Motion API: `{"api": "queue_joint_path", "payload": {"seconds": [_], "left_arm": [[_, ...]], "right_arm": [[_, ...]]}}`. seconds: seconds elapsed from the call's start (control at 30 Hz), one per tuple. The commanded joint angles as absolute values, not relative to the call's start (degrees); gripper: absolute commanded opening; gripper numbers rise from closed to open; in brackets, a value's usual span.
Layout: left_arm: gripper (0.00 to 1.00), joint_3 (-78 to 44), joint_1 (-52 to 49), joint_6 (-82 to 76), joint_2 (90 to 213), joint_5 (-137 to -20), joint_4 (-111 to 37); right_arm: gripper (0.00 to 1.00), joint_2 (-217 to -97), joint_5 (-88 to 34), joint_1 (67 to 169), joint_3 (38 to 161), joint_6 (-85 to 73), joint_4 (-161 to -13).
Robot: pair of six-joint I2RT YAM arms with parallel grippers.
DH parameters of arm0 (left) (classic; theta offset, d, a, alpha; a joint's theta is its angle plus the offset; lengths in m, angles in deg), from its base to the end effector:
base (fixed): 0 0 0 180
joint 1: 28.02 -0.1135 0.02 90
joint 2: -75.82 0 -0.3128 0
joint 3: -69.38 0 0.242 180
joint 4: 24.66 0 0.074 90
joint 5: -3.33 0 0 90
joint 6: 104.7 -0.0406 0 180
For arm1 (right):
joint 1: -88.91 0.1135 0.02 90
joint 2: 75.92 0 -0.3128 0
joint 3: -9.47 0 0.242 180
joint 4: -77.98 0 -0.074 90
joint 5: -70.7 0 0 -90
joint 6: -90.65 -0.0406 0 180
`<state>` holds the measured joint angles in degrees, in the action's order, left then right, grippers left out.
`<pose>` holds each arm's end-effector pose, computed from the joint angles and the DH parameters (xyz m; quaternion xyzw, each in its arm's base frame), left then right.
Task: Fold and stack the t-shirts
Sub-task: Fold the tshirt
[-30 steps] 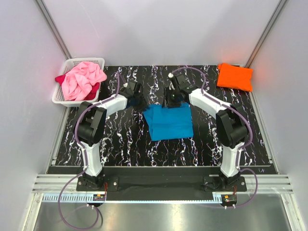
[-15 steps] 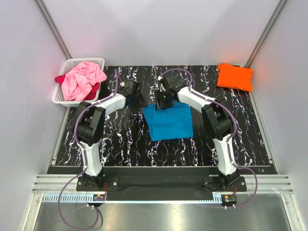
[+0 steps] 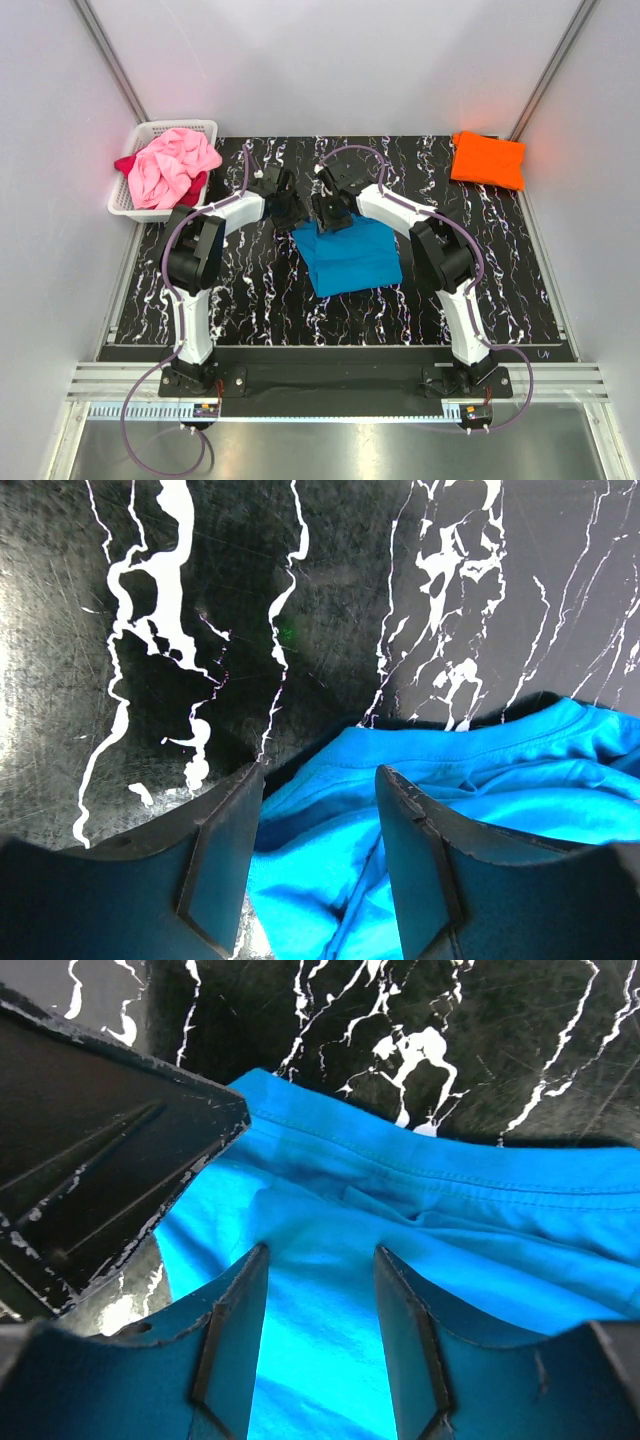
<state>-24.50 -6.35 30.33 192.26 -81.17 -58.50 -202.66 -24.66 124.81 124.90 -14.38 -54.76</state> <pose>0.4131 -0.1683 0.2054 -0.1800 0.9392 -0.1971 0.2159 0.4061 0.2987 0.2191 -0.1866 0.9434 0.1570 0.2249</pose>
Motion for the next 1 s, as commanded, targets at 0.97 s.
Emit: {"api": "queue_joint_path", "payload": {"seconds": [0.97], "left_arm": [[0.56,-17.22,-6.57,27.75,180.85,-88.52,-61.78]], "right_arm": [[0.53,-197.83,-9.19,132.42,128.85,-12.54,-52.78]]}}
